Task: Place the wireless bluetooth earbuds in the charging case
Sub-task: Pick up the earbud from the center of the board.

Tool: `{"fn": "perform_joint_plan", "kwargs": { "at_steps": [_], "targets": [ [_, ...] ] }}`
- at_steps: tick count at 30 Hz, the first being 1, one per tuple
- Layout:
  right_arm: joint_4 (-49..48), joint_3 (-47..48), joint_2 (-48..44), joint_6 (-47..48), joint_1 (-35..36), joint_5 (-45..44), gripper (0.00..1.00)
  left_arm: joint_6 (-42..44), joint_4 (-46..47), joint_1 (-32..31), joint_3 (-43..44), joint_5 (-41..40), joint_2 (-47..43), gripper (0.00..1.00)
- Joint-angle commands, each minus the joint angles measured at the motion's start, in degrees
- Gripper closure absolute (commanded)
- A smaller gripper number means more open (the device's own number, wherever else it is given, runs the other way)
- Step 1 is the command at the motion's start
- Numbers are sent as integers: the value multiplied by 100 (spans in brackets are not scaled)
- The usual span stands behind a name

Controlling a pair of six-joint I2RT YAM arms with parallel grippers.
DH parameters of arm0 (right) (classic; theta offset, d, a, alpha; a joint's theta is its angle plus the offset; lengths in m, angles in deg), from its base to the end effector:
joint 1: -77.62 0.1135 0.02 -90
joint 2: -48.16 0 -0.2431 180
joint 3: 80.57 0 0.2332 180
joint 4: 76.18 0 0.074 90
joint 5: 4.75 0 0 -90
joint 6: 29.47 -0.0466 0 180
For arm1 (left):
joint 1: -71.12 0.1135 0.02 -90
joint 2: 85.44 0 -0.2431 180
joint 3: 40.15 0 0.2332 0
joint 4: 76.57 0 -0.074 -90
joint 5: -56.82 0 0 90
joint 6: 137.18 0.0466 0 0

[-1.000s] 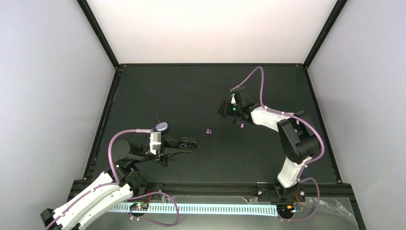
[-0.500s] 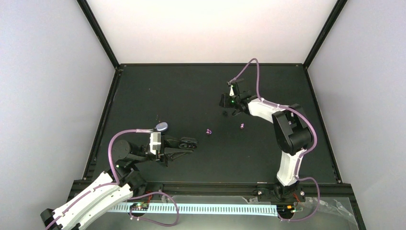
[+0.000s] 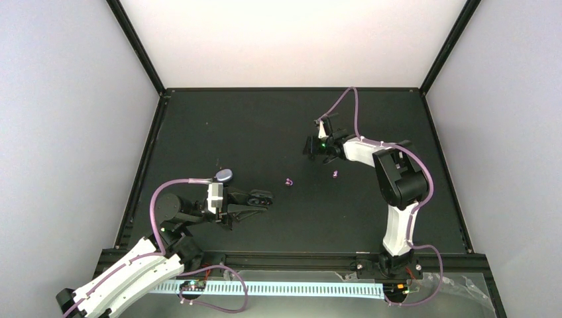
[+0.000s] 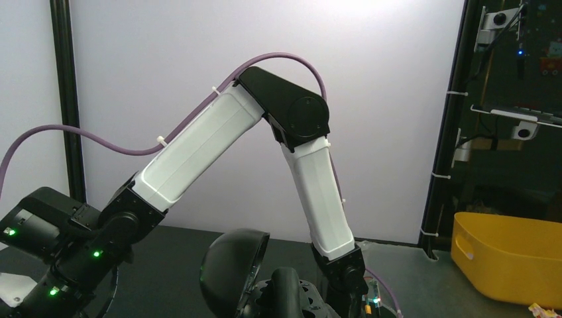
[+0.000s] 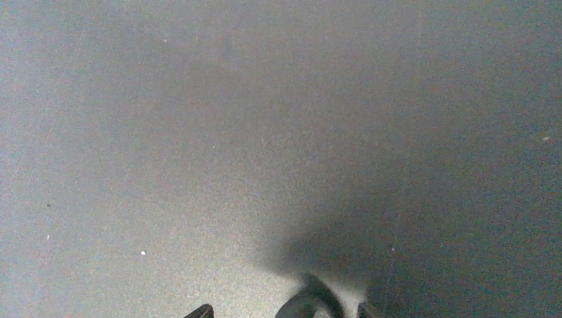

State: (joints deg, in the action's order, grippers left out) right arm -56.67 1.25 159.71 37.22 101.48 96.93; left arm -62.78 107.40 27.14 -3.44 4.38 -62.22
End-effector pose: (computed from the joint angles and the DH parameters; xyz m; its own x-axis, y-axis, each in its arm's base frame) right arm 0.3528 0.1663 0.1333 -0.8408 0.0519 -0.5389 -0.2007 0.8946 0.3992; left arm 0.0732 -0.1101 0.2970 -0.0526 -0.2455 -0.9680 0.9913 0.1045 -0.0804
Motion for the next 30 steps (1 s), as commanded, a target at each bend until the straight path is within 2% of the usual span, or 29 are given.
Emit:
{"fn": "perform_joint_plan", "kwargs": {
  "at_steps": [1,23,30],
  "targets": [
    [-166,-152,85,-215,9,304,44,66,-5,-22,78,74,-22,98],
    [-132,-547,-205,-652,397,547,44,39,30,-22,74,115,-4,98],
    [-105,-736,-684,-641,392,-236,45,39,11,-22,62,105,-23,98]
  ]
}}
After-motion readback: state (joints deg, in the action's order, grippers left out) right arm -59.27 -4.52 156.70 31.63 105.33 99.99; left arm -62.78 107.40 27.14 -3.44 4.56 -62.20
